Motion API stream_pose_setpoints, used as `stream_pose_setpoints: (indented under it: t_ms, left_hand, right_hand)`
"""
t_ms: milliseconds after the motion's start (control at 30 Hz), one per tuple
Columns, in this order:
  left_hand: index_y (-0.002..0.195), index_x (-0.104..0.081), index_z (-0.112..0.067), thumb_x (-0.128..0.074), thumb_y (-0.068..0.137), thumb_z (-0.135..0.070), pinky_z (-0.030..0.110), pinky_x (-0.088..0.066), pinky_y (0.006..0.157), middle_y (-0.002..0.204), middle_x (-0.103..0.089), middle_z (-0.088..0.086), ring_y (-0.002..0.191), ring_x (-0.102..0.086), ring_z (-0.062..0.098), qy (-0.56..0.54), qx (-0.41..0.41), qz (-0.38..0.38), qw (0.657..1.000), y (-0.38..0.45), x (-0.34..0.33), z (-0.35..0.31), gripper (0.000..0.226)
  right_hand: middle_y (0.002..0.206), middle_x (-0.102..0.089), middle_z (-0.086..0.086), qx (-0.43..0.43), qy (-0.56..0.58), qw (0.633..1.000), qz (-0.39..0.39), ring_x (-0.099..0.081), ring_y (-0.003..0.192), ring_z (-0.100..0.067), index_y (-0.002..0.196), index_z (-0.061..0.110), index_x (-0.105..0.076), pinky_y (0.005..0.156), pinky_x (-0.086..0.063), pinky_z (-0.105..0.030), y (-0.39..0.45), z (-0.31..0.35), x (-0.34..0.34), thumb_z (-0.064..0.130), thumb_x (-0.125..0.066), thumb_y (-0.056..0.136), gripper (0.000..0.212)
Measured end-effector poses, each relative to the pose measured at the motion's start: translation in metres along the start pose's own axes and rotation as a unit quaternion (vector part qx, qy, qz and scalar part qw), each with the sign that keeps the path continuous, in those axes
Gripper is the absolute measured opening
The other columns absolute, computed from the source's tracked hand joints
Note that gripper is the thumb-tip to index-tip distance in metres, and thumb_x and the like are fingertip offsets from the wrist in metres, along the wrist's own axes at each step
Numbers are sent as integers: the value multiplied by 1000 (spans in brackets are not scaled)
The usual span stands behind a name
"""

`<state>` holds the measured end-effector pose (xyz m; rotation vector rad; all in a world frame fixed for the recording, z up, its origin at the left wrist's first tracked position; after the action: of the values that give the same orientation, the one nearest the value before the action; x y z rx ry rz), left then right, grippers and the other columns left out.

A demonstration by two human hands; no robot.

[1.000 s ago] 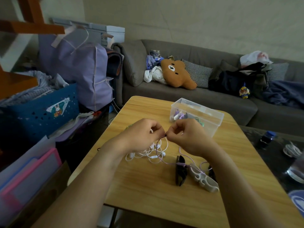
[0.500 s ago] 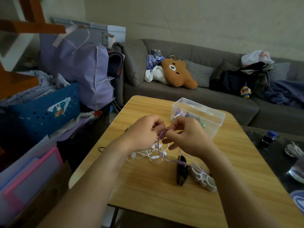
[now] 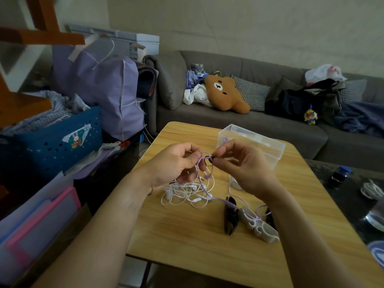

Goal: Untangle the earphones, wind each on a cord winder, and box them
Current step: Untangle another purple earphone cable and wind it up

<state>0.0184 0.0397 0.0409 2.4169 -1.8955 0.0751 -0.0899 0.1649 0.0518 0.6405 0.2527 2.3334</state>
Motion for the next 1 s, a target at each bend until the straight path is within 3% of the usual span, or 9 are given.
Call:
stream_pose_setpoints:
  t_ms: [167,233,333,500,667,833,933,1000]
  left_hand:
    - [105,-57,-8,-47,103,-13,25,-35,53,77,-65,0,52,-51,10,6,14,6,1000,2,-1,3,11]
    - [106,-57,-6,-48,103,-11,24,-34,52,75,-65,-1,51,-49,10,3,23,11,1000,2,0,4,11]
    - [104,-62,-5,-53,100,-11,23,-32,52,76,-64,0,52,-48,9,3,33,26,999,3,1,6,12]
    - [97,-67,-8,-58,98,-13,23,-35,52,70,-61,0,54,-47,10,27,14,17,999,3,1,6,11]
    - [102,-67,-2,-55,99,-12,21,-34,48,65,-58,2,49,-46,9,-4,0,-39,999,5,1,4,15]
    - [101,-68,1,-55,100,-12,23,-36,46,64,-60,11,49,-50,14,-27,-3,-104,994,7,6,5,19]
    - [96,-69,0,-60,97,-13,23,-38,47,62,-65,4,49,-54,12,-17,-13,-123,992,8,9,5,16]
    - [98,-70,-1,-61,97,-13,23,-39,48,63,-66,2,49,-56,9,-1,-16,-132,991,8,11,5,15]
  right_hand:
    - [87,-75,-8,-13,76,997,9,-74,88,-31,84,14,-66,86,-58,-55,-1,0,-1,3,-78,78,18]
    - [91,-75,-9,-9,105,994,-2,-74,93,-30,87,11,-65,88,-58,-48,-1,1,1,9,-81,69,24]
    - [99,-75,-10,-31,187,982,0,-73,98,-28,89,8,-65,86,-57,-36,-1,-1,1,1,-80,63,31]
    - [94,-75,-13,-72,284,956,21,-74,87,-24,78,14,-71,77,-59,-32,-1,-6,-7,5,-85,55,28]
    - [81,-74,-11,-102,248,963,-9,-72,75,-22,74,11,-69,70,-57,-34,-1,-12,-11,12,-81,65,15]
    - [91,-76,-17,-67,198,978,-22,-73,87,-33,89,4,-74,84,-60,-46,-3,-4,-18,23,-79,72,26]
    - [96,-78,-10,-61,158,985,-31,-74,96,-25,97,6,-77,91,-57,-43,-5,1,-19,32,-83,67,40]
    - [96,-78,-5,-63,119,990,-47,-74,98,-18,92,7,-78,92,-58,-41,-5,2,-18,27,-82,71,30]
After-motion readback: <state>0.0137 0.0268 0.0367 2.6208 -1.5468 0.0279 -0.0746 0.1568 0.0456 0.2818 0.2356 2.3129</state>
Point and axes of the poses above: each hand's wrist, its own y-axis towards the middle knuckle, its own x-axis out of the back of the hand, z = x × y, the point moved 6 cm from there along y, towards the middle knuckle
